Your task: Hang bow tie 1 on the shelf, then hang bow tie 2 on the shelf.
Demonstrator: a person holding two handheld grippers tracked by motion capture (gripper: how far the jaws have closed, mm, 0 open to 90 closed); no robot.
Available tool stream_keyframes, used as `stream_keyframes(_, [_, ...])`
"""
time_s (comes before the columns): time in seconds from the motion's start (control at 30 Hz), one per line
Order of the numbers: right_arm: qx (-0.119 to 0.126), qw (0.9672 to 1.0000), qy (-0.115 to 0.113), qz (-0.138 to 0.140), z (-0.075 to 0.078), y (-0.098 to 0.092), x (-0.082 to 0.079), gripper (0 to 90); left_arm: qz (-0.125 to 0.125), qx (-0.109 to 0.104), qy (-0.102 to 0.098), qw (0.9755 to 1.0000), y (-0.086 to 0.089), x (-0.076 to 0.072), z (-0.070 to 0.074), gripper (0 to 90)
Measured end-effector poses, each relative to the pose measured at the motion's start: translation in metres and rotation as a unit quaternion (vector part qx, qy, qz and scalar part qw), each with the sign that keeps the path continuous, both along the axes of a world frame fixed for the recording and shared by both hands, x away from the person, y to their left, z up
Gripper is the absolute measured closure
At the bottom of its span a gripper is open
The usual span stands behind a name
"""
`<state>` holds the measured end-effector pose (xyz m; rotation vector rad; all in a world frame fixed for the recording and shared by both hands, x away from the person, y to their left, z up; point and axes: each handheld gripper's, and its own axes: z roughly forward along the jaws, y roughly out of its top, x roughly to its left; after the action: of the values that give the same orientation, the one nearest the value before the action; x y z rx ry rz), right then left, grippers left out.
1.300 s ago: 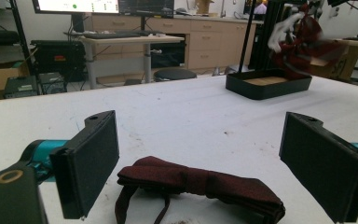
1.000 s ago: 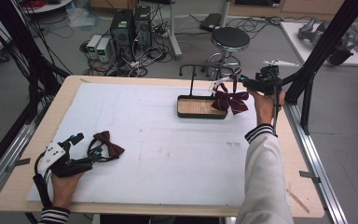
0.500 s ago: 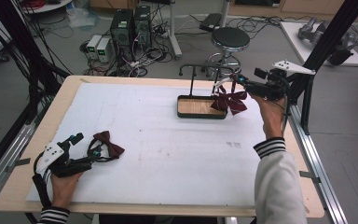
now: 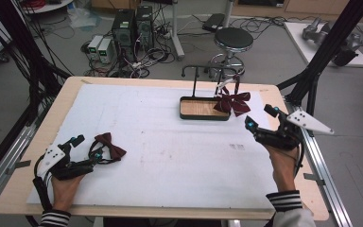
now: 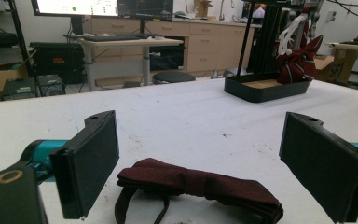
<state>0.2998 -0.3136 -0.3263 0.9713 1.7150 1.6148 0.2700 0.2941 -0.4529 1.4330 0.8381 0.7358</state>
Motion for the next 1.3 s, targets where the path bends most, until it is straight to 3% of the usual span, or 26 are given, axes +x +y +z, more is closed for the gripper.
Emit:
stream_keyframes(0.17, [-0.016,0.9999,-0.005,0.004,-0.024,0.002,-0.019,11.9,0.001,0.005,-0.002,1.0,-0.001,0.0,0.0,12.2])
stream_keyframes(0.3, [-0.047,0.9989,-0.006,-0.008,-0.047,0.007,-0.031,11.6,0.004,0.008,-0.005,0.9999,-0.002,-0.001,0.0,12.2])
stream_keyframes(0.5, [-0.045,0.9985,-0.028,-0.016,-0.076,0.013,-0.047,11.6,0.007,0.009,-0.003,0.9999,-0.002,-0.001,0.0,12.2])
stream_keyframes(0.63, [-0.015,0.9991,-0.034,-0.022,-0.091,0.012,-0.053,11.6,0.008,0.008,-0.004,0.9999,-0.002,-0.001,0.0,12.2])
stream_keyframes(0.87, [0.006,0.9984,-0.04,-0.039,-0.108,0.008,-0.056,11.6,0.007,0.01,-0.004,0.9999,-0.002,-0.001,0.0,12.3])
stream_keyframes(1.1, [-0.014,0.9988,-0.032,-0.036,-0.115,0.011,-0.053,11.6,0.013,0.011,-0.005,0.9998,-0.002,-0.001,0.0,12.2])
stream_keyframes(1.3, [-0.013,0.999,-0.021,-0.037,-0.118,0.011,-0.05,11.6,0.012,0.001,0.002,0.9999,0.001,0.0,0.0,12.2])
